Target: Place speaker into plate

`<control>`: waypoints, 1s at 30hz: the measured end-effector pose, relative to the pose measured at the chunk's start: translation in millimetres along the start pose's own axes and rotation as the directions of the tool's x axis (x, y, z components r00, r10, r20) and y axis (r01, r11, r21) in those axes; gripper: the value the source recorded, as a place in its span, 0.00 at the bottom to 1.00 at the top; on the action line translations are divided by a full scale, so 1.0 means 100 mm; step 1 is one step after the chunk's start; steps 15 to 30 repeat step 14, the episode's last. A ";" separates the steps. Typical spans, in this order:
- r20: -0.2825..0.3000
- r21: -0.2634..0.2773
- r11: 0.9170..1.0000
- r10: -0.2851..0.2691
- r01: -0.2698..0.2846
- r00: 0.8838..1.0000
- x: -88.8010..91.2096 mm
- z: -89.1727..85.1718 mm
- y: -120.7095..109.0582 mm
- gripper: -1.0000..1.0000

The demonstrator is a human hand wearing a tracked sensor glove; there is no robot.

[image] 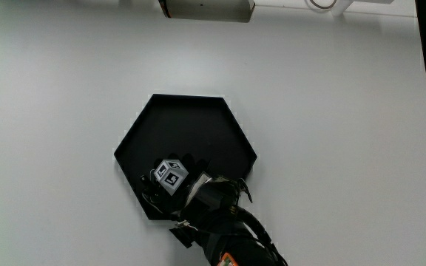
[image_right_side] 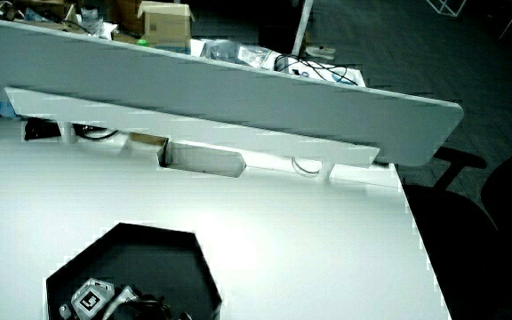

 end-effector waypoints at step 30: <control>-0.292 0.277 0.961 0.061 0.023 0.955 0.27 -0.22 -0.41 0.00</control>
